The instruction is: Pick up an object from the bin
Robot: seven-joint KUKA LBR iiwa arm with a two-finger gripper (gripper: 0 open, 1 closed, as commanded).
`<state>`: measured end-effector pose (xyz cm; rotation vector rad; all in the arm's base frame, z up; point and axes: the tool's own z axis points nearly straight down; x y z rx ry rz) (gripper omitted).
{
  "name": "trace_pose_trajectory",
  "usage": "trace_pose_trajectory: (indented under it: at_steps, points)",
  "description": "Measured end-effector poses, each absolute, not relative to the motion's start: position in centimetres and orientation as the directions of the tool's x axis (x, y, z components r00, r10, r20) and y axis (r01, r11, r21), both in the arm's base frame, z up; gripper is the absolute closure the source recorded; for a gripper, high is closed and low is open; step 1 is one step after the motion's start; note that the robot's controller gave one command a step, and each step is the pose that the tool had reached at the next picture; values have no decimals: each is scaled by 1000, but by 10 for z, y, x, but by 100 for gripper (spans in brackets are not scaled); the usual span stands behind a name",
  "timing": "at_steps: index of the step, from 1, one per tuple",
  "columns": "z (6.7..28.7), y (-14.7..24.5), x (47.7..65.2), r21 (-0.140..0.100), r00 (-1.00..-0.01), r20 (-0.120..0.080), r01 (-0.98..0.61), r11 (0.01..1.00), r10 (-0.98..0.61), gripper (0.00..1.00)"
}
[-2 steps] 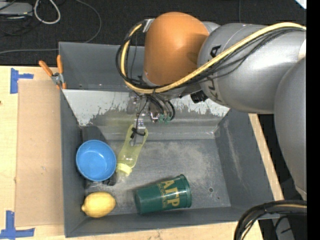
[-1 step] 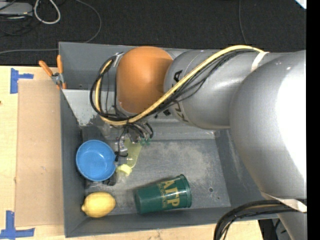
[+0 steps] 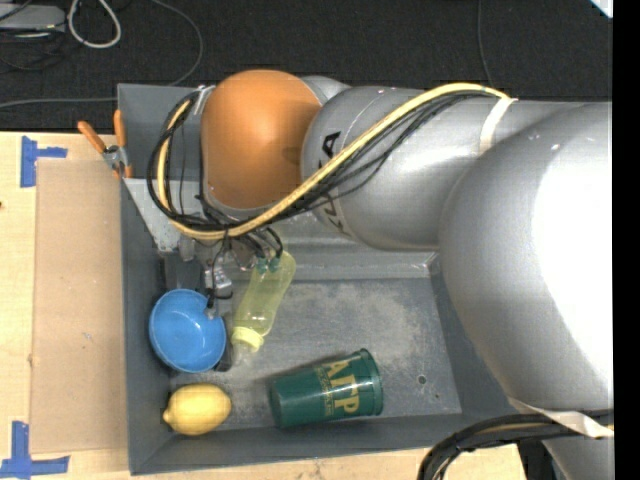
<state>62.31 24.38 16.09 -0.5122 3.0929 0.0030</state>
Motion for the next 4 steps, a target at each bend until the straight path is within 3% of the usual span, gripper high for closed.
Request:
trace_pose_trajectory:
  at_steps: [1, 2, 3, 4]
  points:
    - [127, 246, 616, 4, -787, 5, -616, 787, -616, 0]
    - [80, 248, 605, -11, -549, -19, -836, 549, -836, 0]
    - [83, 254, 622, 4, -606, -16, -795, 606, -795, 100]
    - [83, 254, 622, 4, -609, -17, -793, 610, -793, 100]
